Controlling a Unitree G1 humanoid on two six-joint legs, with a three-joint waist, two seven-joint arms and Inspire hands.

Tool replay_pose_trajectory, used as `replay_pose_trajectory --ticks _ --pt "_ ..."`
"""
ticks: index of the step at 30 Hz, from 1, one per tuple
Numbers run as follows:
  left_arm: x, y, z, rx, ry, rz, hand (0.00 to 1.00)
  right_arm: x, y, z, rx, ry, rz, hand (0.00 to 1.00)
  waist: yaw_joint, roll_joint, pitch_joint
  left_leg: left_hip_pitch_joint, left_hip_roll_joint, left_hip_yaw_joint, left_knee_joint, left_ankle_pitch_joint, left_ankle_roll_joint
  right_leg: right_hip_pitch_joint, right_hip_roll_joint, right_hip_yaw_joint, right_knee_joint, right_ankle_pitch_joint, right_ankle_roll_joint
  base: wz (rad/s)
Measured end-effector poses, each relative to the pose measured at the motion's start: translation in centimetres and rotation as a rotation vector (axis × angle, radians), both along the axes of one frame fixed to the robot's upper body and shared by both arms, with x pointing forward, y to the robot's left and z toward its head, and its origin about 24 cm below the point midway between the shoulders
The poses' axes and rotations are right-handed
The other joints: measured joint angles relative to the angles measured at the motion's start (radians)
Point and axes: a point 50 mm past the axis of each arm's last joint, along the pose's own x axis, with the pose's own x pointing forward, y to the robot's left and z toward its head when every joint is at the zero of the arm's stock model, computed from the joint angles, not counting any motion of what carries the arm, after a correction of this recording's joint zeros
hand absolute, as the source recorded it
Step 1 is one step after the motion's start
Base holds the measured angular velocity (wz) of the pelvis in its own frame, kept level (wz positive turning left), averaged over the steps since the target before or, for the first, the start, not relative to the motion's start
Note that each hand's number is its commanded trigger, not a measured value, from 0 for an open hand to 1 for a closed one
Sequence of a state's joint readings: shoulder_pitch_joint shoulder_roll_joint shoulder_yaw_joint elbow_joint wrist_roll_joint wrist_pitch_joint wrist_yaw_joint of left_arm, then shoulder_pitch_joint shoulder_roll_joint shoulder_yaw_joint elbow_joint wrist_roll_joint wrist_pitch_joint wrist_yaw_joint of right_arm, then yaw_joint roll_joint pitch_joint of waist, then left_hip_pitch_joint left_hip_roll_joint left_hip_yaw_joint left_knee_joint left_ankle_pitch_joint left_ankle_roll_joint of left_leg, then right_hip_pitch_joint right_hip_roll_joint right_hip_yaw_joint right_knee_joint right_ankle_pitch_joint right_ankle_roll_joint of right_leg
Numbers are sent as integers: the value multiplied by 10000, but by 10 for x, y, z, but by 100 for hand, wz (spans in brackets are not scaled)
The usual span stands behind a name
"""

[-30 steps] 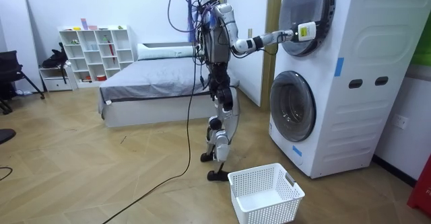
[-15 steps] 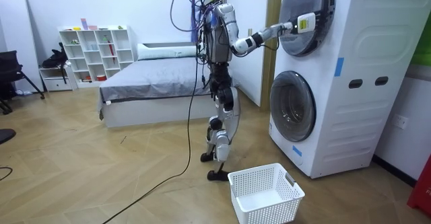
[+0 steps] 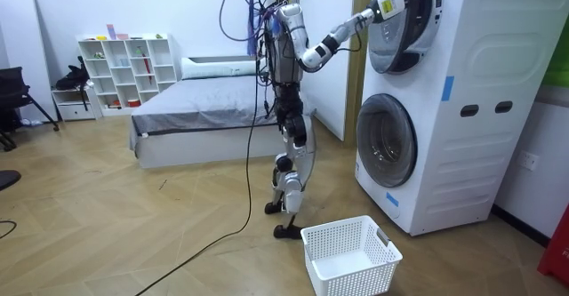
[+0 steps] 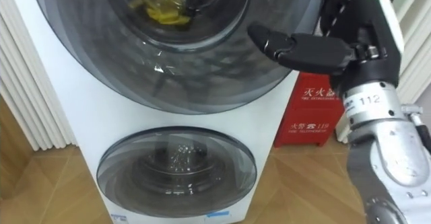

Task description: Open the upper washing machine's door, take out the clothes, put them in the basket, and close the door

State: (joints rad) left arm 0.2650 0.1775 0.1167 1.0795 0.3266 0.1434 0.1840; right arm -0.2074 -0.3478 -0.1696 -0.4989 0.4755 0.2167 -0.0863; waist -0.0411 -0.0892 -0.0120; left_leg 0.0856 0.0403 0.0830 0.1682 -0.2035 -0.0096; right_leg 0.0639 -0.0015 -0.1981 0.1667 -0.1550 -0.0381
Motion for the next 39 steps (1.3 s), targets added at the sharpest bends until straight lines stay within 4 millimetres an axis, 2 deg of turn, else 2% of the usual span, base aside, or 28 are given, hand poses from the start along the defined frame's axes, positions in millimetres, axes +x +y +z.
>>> replay_pose_trajectory --ticks 5,8,15,28,34,39 --pt "-1 0 0 -6 -32 79 0 -13 2 0 -240 -467 424 0 8 114 -40 37 16 52 -4 1 0 2 30 65 0 2 -3 -4" --pt "-2 0 -1 -17 44 85 0 -14 5 -1 -282 -513 913 0 11 179 -28 132 42 224 -9 1 0 37 27 215 3 2 -4 -14" --pt "0 -3 -1 -100 -7 -130 0 -17 7 -5 -18 -682 1239 0 75 184 -18 133 49 304 -3 1 -1 -2 53 390 0 -14 -29 -5" --pt "16 4 1 -143 -117 -891 0 -18 9 -6 134 -843 1348 0 156 167 -17 89 59 299 6 8 -10 -83 52 314 30 -15 -45 -2" --pt "17 0 -1 -207 65 -1276 0 -15 16 -17 1239 -1074 1603 0 241 164 -16 145 119 279 17 19 -27 -57 104 312 40 7 -82 -4" --pt "19 -2 -2 -257 196 -1614 0 -13 23 -29 3087 -1080 2399 0 275 155 0 246 214 360 27 62 -115 37 170 248 31 -27 -196 -1"
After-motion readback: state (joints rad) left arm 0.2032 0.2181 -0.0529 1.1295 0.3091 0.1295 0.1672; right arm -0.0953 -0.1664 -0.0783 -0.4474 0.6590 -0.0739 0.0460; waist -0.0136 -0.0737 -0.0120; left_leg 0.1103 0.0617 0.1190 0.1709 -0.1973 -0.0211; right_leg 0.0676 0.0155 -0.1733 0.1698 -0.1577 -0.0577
